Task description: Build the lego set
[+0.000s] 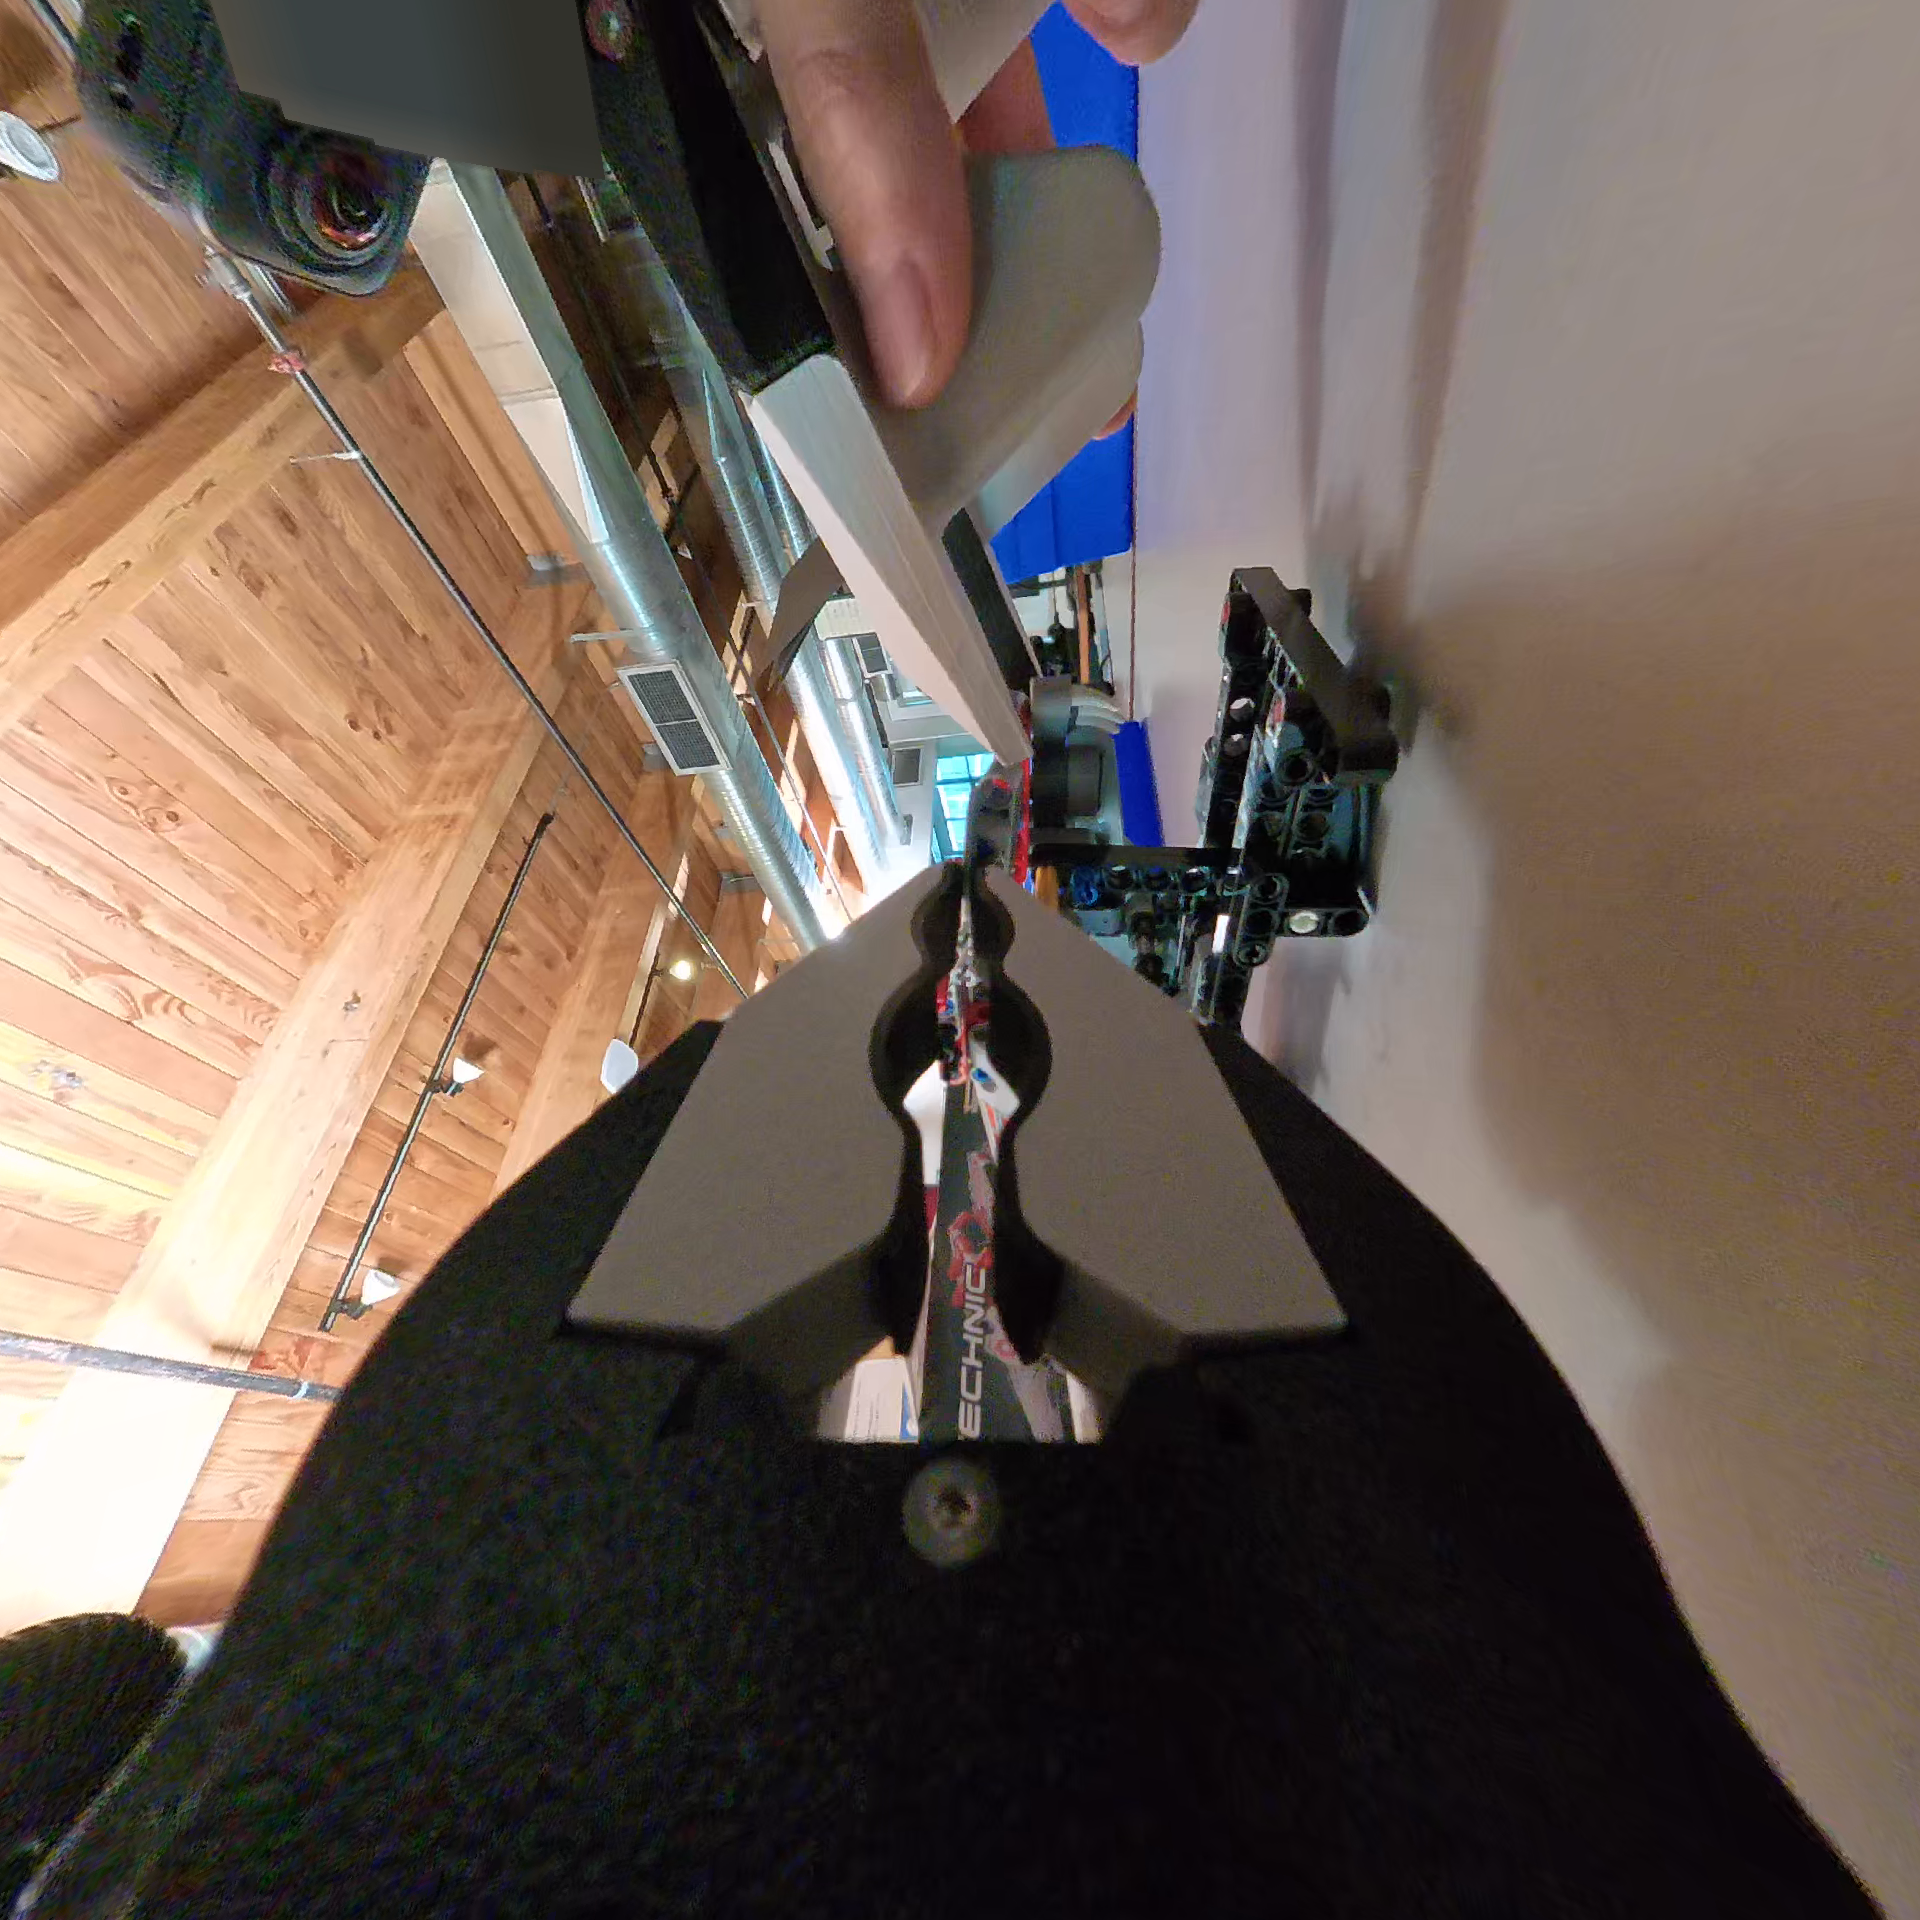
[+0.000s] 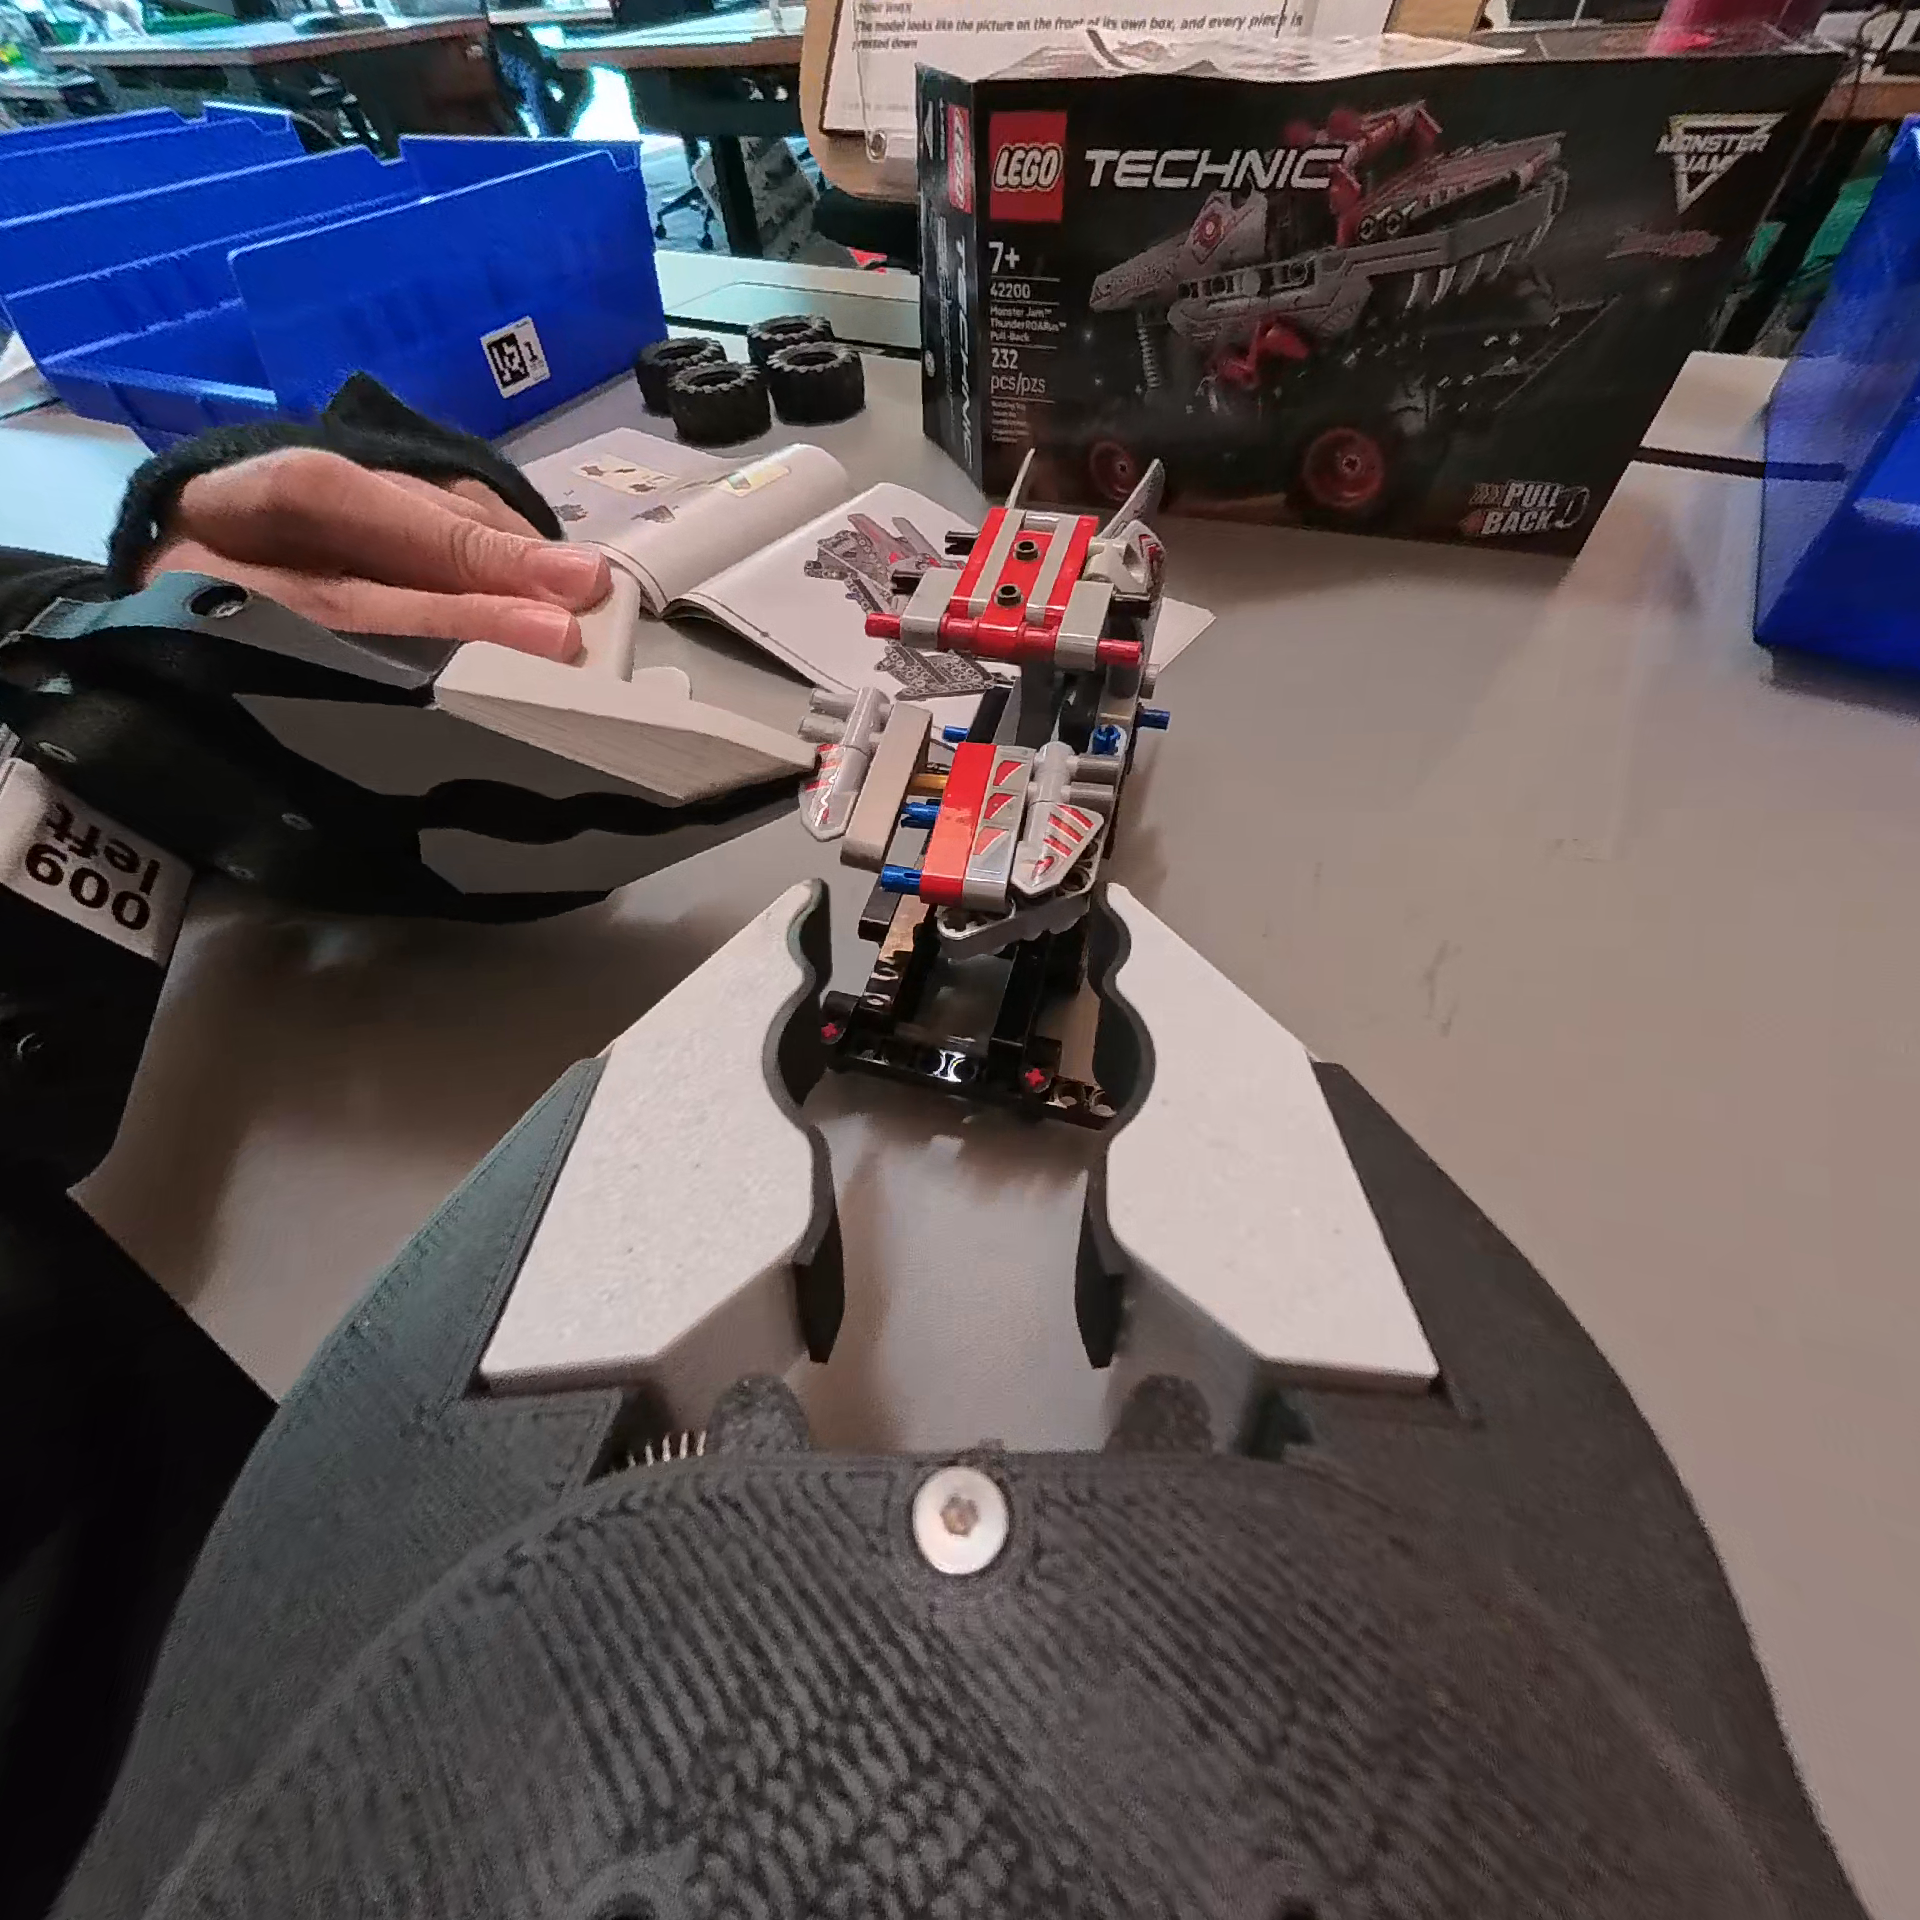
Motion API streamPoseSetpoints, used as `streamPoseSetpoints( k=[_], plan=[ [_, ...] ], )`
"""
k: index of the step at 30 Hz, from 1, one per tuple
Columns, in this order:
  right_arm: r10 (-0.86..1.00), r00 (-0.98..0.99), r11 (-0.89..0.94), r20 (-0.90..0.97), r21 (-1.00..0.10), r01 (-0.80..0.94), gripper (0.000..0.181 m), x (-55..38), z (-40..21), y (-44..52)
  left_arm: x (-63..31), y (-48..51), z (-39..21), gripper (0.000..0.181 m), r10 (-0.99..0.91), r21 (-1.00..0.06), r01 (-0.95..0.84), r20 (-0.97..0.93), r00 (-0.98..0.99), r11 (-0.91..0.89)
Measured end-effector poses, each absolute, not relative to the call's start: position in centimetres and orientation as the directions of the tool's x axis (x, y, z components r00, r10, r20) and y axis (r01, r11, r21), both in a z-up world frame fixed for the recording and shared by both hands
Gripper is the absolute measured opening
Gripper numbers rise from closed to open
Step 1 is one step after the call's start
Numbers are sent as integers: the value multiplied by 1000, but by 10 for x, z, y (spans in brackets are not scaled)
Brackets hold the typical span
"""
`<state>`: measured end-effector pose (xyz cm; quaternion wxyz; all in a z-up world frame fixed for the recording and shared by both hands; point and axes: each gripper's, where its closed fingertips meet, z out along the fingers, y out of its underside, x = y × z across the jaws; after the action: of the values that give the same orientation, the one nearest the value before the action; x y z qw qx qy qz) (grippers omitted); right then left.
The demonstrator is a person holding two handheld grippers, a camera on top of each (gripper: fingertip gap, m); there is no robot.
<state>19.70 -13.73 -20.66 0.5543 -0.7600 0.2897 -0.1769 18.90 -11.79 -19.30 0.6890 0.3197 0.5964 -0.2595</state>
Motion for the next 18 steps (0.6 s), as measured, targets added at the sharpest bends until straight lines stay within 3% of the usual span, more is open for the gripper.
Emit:
streamPoseSetpoints(
  k=[18],
  plan=[
    [-638, 770, -259, -6, -940, -222, 53, 199, -209, -134, 191, -116, -193, 0, -1, 99, 754, -991, 132, 649]
  ],
)
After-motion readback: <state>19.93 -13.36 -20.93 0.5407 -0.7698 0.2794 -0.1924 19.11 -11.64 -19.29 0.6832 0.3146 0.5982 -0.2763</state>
